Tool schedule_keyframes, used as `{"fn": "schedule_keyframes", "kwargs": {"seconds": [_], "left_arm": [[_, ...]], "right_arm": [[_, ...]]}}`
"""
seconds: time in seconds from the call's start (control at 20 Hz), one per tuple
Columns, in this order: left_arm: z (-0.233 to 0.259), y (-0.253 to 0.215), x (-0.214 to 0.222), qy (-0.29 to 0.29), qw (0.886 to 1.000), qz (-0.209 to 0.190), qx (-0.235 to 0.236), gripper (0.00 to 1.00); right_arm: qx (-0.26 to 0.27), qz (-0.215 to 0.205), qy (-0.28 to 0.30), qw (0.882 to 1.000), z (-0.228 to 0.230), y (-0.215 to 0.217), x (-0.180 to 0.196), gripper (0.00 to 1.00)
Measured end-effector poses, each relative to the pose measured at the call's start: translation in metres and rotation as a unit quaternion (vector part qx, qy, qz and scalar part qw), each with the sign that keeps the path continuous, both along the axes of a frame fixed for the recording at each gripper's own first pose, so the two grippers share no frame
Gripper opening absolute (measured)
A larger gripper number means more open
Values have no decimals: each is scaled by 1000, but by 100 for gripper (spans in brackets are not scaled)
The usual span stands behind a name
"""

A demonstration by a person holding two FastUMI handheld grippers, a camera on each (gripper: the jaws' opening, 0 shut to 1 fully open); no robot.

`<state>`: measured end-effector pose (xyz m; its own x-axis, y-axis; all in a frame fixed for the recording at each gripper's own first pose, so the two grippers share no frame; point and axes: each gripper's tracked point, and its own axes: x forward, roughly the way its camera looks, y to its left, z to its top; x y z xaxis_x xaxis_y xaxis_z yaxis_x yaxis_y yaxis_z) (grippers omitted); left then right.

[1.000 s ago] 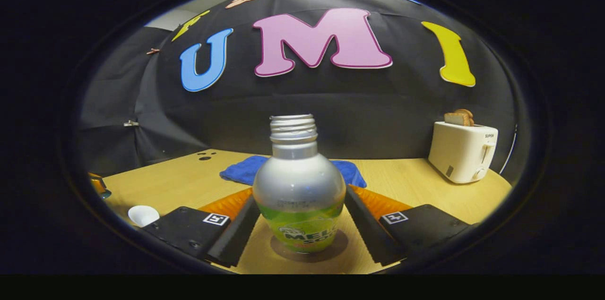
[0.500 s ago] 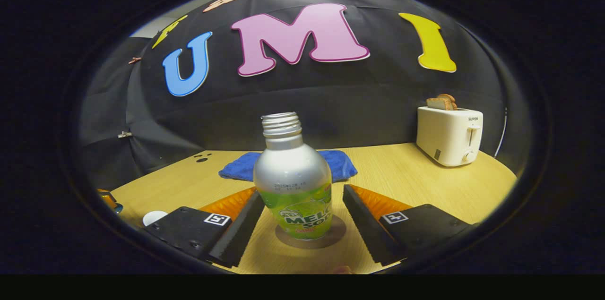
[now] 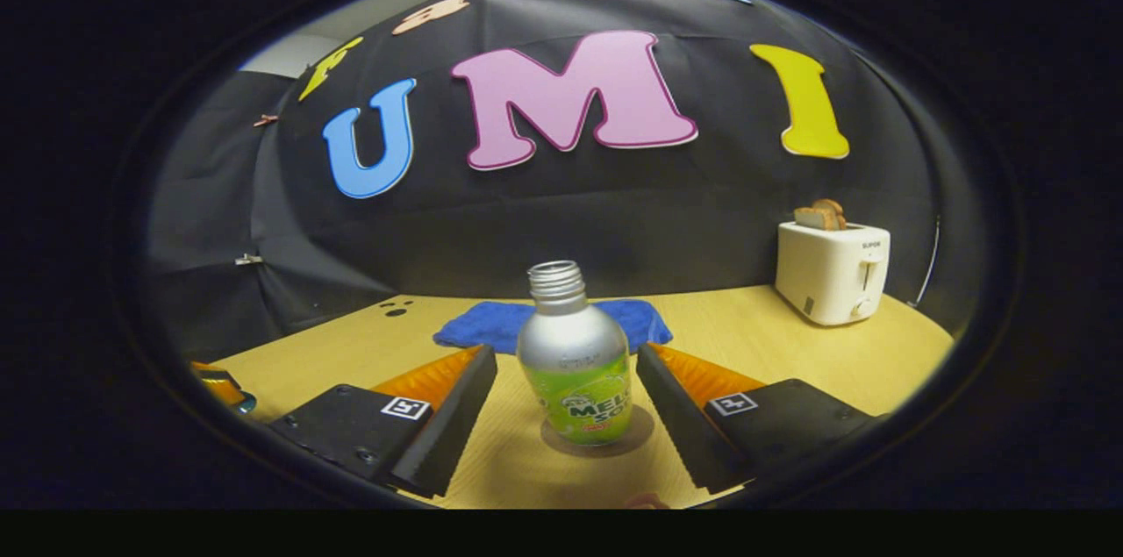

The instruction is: Open the teacup lid with one hand, grasp the water bottle and pour water into the teacup with the other hand; after pouring, place the water bottle on the coaster and then close the teacup lid.

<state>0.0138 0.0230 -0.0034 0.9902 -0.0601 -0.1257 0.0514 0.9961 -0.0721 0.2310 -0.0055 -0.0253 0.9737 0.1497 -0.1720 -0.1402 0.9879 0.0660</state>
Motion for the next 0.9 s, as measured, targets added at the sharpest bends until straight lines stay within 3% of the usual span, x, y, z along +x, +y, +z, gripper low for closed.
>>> {"fn": "schedule_keyframes", "kwargs": {"seconds": [0.2, 0.5, 0.7, 0.9], "left_arm": [[9, -5, -2, -15, 1000, 3, -1, 30], [19, -9, 6, -28, 1000, -2, -4, 30], [17, -15, 23, -27, 999, -9, -17, 30], [4, -18, 49, -13, 1000, -13, -17, 30]], "right_arm": [[-19, -11, -17, 1000, 19, -8, -18, 99], [-12, 2, -64, 998, 68, -13, -79, 98], [-4, 8, -77, 997, 75, -21, -112, 99], [-37, -7, -61, 997, 52, -37, -132, 99]]}}
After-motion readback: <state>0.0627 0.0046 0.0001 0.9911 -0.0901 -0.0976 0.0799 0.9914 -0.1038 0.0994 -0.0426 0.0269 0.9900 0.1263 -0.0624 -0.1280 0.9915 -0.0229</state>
